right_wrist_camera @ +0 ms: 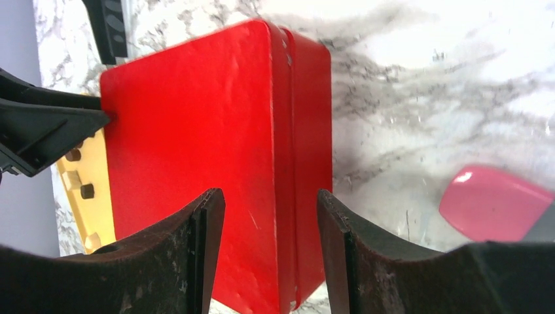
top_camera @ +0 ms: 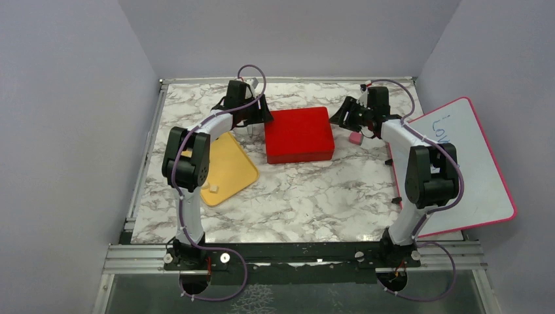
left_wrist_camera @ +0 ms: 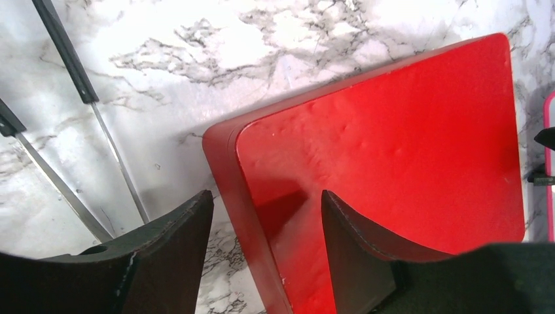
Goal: Pack the chocolate
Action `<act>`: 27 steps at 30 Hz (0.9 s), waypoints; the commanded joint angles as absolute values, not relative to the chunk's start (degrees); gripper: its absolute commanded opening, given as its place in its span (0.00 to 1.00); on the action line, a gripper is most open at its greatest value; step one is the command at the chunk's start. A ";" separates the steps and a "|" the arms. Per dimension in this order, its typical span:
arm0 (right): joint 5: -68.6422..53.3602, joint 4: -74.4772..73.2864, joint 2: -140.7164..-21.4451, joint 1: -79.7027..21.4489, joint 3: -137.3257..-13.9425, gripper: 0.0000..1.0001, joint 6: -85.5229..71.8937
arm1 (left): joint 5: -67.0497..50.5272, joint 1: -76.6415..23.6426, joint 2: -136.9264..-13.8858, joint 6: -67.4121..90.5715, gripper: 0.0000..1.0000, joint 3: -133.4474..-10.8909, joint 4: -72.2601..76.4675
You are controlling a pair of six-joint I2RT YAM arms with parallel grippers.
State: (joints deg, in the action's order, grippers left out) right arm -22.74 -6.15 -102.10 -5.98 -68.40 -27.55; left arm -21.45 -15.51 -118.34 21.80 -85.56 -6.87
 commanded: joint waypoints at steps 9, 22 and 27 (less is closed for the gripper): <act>-20.86 -7.81 -106.45 -5.82 -77.38 0.55 -21.19 | -15.34 -15.83 -121.82 20.98 0.56 -92.07 -7.03; -21.72 -8.59 -116.82 -5.80 -83.05 0.42 -19.70 | -15.70 -16.16 -127.40 20.22 0.36 -96.14 -7.54; -18.62 -7.02 -117.90 -5.82 -80.25 0.41 -21.41 | -15.47 -16.17 -127.63 19.96 0.43 -95.08 -7.18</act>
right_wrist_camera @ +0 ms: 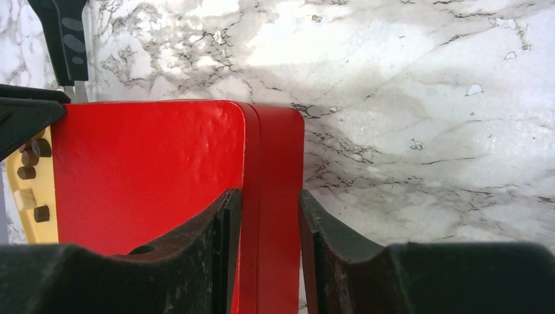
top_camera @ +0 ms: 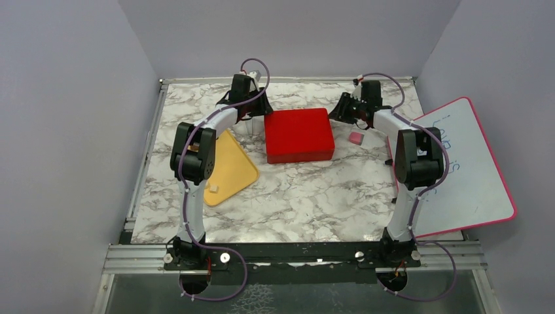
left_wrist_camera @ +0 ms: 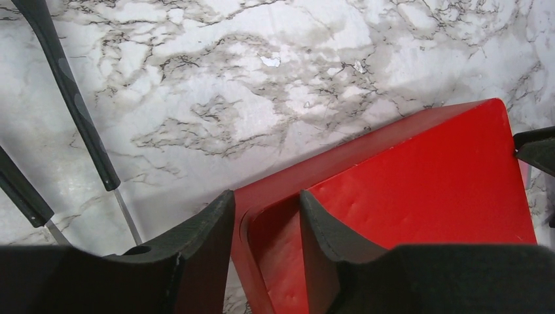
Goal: Pack the chocolate
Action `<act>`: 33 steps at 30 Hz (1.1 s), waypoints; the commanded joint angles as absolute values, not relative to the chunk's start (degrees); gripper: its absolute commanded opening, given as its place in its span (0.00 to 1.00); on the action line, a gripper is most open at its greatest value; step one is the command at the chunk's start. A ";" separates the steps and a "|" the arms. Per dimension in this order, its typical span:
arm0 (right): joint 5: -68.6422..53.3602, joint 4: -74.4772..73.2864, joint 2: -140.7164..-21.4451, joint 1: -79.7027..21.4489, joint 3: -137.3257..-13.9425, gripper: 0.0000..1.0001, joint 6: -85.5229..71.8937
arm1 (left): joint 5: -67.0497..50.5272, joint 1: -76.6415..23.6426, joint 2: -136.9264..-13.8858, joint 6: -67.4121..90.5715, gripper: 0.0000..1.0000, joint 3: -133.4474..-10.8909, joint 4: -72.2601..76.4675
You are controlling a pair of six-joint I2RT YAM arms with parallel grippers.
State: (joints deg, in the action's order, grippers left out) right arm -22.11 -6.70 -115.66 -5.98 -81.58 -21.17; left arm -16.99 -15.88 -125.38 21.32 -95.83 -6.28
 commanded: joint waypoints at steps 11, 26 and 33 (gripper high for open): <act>-18.24 -9.81 -118.00 -6.56 -76.18 0.38 -22.58 | -17.32 -16.21 -126.95 20.94 0.43 -94.61 -7.56; -14.65 -18.87 -105.93 -7.56 -81.35 0.47 -22.88 | -18.95 -16.17 -113.34 24.57 0.53 -94.50 -8.64; -17.19 -24.64 -100.33 -7.84 -82.92 0.25 -21.61 | -23.67 -16.73 -113.10 25.55 0.38 -89.68 -7.15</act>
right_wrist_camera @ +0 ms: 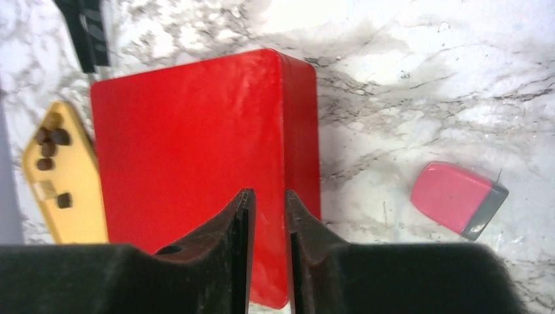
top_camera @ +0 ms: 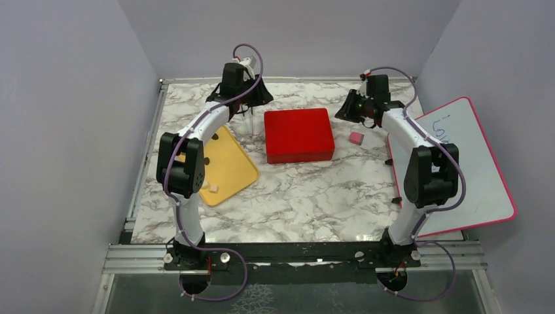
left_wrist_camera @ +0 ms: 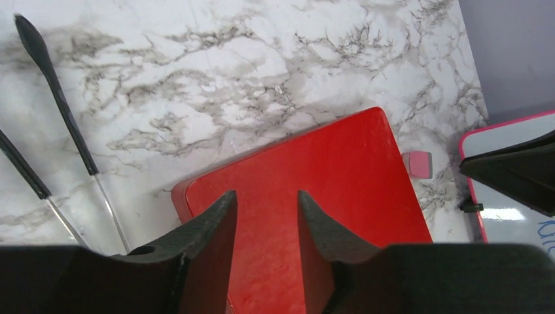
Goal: Pack the chocolate
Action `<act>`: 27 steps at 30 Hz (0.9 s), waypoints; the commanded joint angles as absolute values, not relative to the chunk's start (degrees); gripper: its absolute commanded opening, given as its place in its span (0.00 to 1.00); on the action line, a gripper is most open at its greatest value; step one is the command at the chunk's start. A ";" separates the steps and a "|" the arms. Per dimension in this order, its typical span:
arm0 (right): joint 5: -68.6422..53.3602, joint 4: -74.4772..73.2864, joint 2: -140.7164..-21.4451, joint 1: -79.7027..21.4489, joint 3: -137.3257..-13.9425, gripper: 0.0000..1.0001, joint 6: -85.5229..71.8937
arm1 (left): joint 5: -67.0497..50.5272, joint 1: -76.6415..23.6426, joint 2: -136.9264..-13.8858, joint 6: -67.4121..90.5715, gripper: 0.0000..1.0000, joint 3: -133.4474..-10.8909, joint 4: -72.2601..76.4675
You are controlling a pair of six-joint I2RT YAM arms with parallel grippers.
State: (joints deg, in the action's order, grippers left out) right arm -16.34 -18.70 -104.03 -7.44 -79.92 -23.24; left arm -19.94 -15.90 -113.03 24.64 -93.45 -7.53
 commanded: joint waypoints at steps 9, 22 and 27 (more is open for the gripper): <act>-11.57 -28.25 -91.72 -12.49 -77.19 0.01 -19.40 | -24.26 -18.04 -114.10 26.15 0.30 -84.02 -2.55; 0.58 -34.39 -93.68 -21.04 -77.21 0.01 -17.47 | -23.49 -18.02 -117.81 25.07 0.32 -82.09 -1.65; 4.92 -36.65 -94.26 -22.35 -78.76 0.01 -17.06 | -23.81 -18.10 -118.68 25.27 0.32 -82.26 -1.50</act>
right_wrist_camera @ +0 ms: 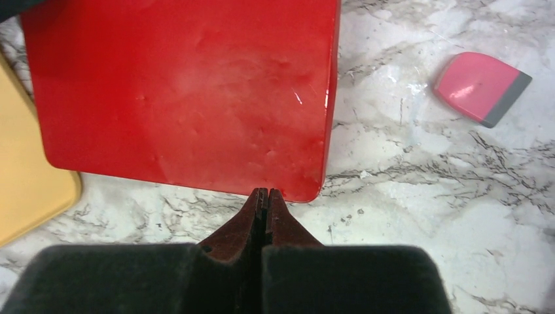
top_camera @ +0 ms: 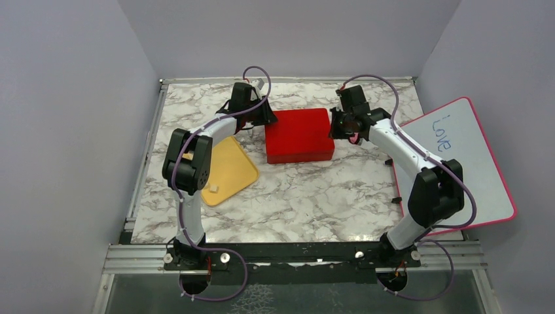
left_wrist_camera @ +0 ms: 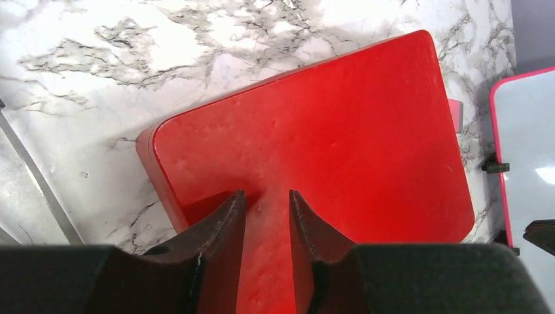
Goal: Pack the chocolate
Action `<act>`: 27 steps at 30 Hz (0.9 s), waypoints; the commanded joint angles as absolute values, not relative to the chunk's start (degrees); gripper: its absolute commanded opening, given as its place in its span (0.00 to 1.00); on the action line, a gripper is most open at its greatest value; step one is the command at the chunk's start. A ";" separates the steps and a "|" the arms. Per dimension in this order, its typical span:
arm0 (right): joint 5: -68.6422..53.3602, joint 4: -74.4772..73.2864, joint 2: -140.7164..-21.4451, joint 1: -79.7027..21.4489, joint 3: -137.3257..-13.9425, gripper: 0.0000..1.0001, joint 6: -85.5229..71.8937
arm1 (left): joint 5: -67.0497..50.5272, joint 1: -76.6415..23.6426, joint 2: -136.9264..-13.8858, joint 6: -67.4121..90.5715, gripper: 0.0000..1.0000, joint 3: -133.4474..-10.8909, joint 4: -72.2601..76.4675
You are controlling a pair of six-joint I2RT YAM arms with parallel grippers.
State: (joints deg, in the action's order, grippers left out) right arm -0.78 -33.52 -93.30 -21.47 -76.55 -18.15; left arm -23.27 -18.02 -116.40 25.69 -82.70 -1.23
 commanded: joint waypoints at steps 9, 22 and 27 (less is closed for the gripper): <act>7.29 -37.43 -96.53 -23.12 -75.02 0.01 -17.33 | -24.19 -18.27 -119.24 25.44 0.33 -82.26 -1.41; 10.23 -38.59 -96.25 -23.28 -80.83 0.01 -17.23 | -26.28 -18.42 -118.68 26.73 0.36 -84.36 -1.36; 9.53 -37.36 -94.22 -23.21 -81.93 0.01 -17.44 | -28.73 -18.45 -117.62 28.57 0.46 -86.55 -1.71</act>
State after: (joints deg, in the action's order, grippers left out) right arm 8.40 -37.63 -97.62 -22.94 -79.64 -17.87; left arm -25.63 -18.13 -117.34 27.00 -83.92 -0.27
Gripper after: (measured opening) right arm 0.017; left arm 0.411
